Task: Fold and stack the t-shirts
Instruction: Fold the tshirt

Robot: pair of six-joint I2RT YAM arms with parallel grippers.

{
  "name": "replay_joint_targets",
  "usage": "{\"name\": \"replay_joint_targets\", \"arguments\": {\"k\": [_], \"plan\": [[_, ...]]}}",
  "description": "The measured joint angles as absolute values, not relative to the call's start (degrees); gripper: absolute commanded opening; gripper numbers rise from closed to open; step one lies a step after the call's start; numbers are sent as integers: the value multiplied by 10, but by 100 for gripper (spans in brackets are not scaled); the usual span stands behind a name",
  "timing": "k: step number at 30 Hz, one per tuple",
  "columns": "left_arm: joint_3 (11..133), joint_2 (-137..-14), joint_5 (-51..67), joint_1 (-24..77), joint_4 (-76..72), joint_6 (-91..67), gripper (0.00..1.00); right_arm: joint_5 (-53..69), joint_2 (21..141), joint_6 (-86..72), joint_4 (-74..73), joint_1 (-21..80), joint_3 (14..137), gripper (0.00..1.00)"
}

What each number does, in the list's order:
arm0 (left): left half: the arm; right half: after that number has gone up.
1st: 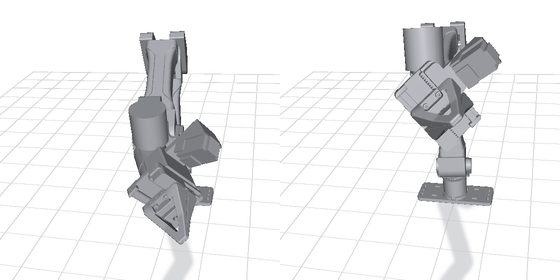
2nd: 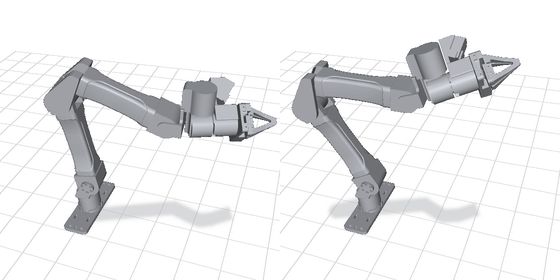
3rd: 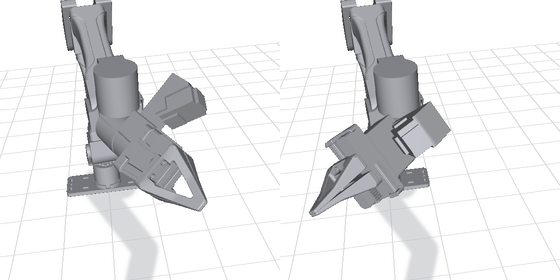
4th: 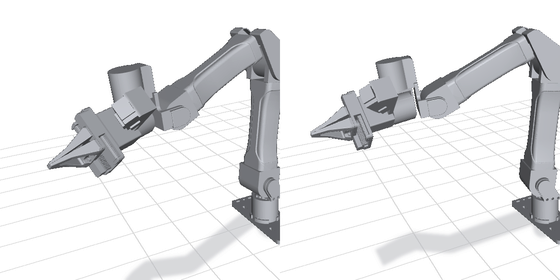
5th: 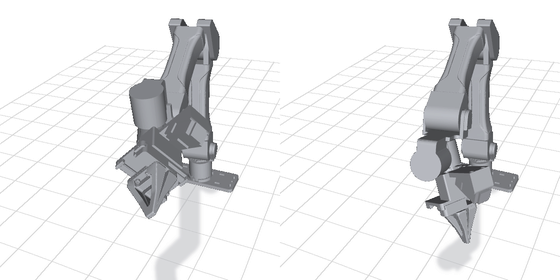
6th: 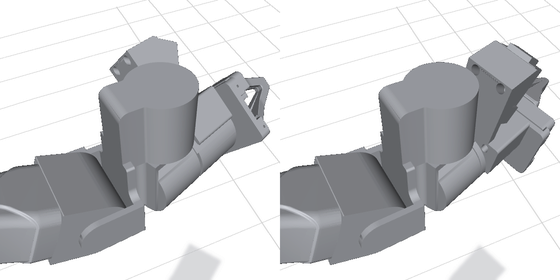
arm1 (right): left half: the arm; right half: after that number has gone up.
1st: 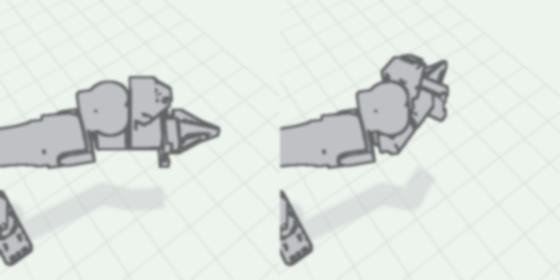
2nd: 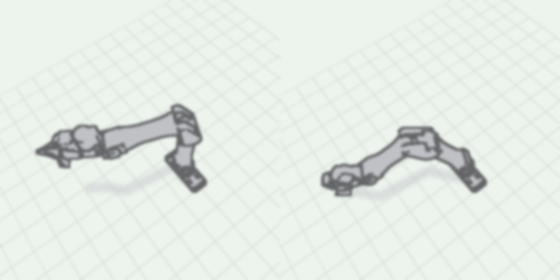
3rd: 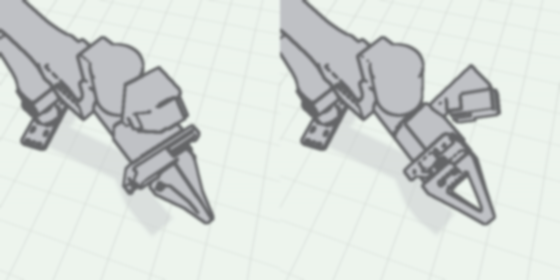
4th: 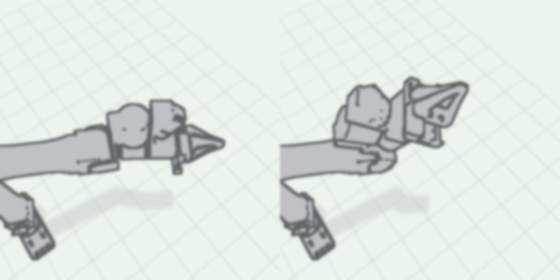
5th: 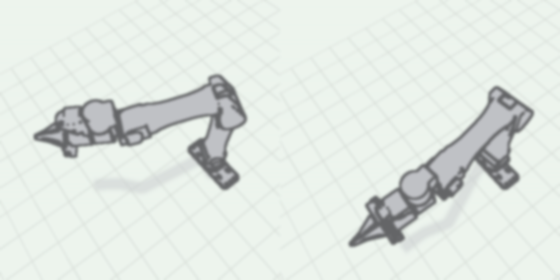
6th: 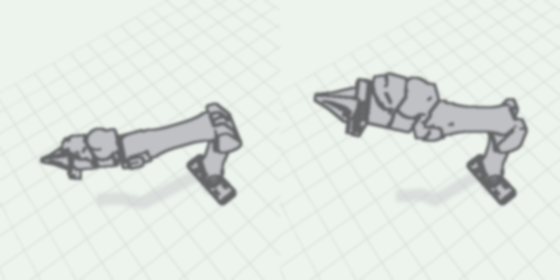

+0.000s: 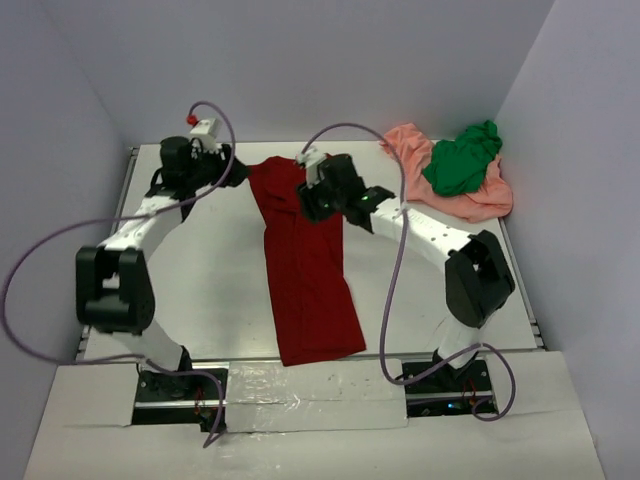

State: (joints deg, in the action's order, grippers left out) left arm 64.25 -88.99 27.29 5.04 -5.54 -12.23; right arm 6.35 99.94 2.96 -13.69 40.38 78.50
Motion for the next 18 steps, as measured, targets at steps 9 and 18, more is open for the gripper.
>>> {"name": "replay_joint_targets", "arguments": {"k": [9, 18], "plan": [[880, -1172, 226, 115, -53, -118, 55, 84, 934, 29, -149, 293, 781, 60], [984, -1283, 124, 121, 64, -118, 54, 97, 869, 29, -180, 264, 749, 61]]}}
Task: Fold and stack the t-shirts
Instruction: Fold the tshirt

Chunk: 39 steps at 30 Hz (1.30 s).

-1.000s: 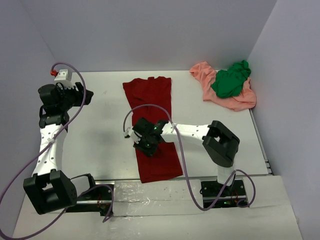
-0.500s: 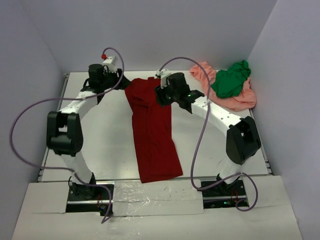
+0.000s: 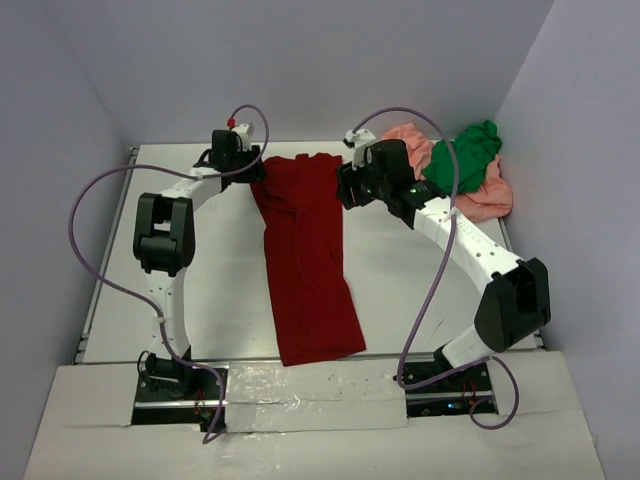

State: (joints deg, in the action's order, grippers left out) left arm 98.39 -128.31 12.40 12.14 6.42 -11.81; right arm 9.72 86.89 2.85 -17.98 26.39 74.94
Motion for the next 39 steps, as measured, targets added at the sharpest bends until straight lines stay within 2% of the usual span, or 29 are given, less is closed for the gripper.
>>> {"name": "replay_joint_targets", "arguments": {"k": [12, 15, 18, 19, 21, 22, 30, 39], "plan": [[947, -1266, 95, 120, 100, -124, 45, 116, 869, 27, -187, 252, 748, 61], [945, -1265, 108, 120, 87, -129, 36, 129, 875, 26, -189, 252, 748, 56], [942, -1265, 123, 121, 63, -134, 19, 148, 891, 24, -195, 252, 748, 45], [941, -1265, 125, 122, 56, -134, 7, 154, 897, 23, -198, 252, 748, 36], [941, -1265, 129, 125, 34, -136, 0, 165, 912, 21, -204, 252, 748, 18], [941, -1265, 131, 128, 20, -135, 0, 171, 921, 20, -207, 252, 749, 0], [955, -1267, 180, 174, -64, -134, 0, 182, 969, 14, -226, 252, 750, 0], [1092, -1363, 234, 221, -75, -146, 0, 170, 969, 22, -232, 252, 765, 0]]}}
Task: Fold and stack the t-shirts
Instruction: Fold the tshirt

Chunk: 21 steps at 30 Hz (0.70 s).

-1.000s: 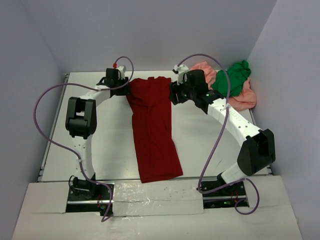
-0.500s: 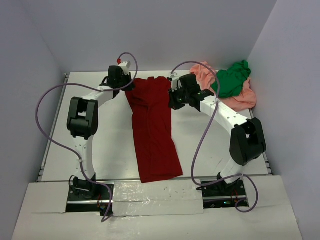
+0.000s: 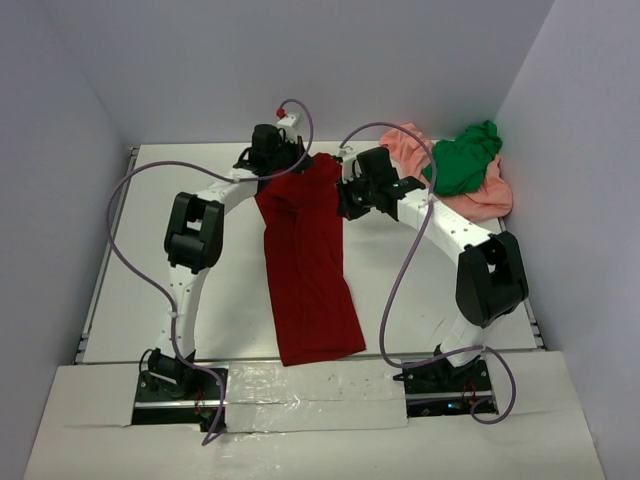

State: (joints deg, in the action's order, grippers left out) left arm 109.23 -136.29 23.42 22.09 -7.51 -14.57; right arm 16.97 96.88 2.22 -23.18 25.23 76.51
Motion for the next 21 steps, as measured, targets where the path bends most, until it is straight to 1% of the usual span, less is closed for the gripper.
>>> {"name": "replay_joint_targets", "arguments": {"k": [4, 10, 21], "plan": [[1098, -1387, 236, 223, -56, -145, 0, 158, 969, 25, -232, 252, 765, 0], [1101, -1395, 179, 223, -3, -129, 0, 145, 965, 27, -234, 252, 767, 0], [1265, -1489, 68, 223, 111, -113, 0, 138, 934, 26, -238, 246, 774, 0]]}}
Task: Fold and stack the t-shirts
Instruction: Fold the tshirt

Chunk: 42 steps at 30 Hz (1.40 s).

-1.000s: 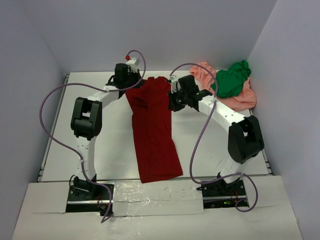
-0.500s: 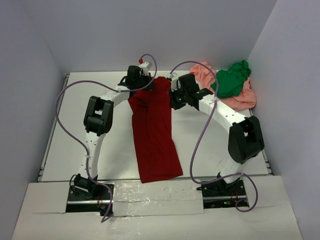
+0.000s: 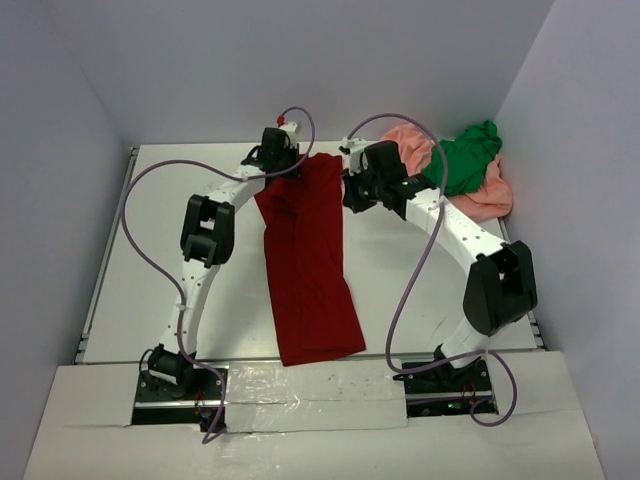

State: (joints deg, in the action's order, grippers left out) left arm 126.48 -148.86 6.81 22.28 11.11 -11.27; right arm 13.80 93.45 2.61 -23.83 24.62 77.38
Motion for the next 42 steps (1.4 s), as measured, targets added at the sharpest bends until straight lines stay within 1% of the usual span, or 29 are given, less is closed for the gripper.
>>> {"name": "replay_joint_targets", "arguments": {"k": [4, 7, 9, 14, 20, 28, 29, 31, 32, 33, 35, 37, 39, 40, 41, 42], "plan": [[1343, -1536, 48, 221, 154, -118, 0, 136, 913, 24, -244, 233, 778, 0], [1365, -1545, 46, 218, 171, -124, 0, 135, 894, 24, -249, 222, 784, 0], [1364, -1545, 47, 216, 172, -128, 0, 134, 882, 23, -249, 218, 787, 0], [1332, -1539, 32, 209, 115, -129, 0, 132, 858, 20, -249, 213, 788, 0], [1333, -1540, 6, 184, 88, -129, 0, 133, 842, 17, -250, 209, 788, 0], [1308, -1540, -3, 154, -3, -133, 0, 141, 832, 12, -249, 204, 788, 0], [1307, -1540, 0, 154, -6, -135, 0, 144, 832, 11, -249, 204, 788, 3], [1290, -1528, 10, 159, -6, -141, 0, 152, 832, 12, -249, 204, 787, 14], [1267, -1513, 14, 161, -6, -143, 0, 157, 833, 11, -250, 204, 787, 31], [1237, -1493, 18, 163, -2, -144, 0, 162, 835, 11, -250, 204, 787, 41], [1185, -1449, 22, 166, 3, -143, 0, 173, 841, 15, -251, 204, 787, 57], [1120, -1381, 25, 170, 11, -140, 1, 183, 853, 23, -253, 204, 787, 58], [1064, -1315, 27, 170, 13, -133, 26, 192, 873, 29, -260, 205, 788, 58], [1030, -1265, 28, 168, 15, -127, 35, 194, 884, 32, -265, 208, 789, 58], [996, -1218, 29, 166, 9, -123, 50, 194, 900, 38, -274, 210, 793, 58], [966, -1173, 28, 163, 8, -118, 58, 193, 920, 43, -279, 214, 797, 58]]}}
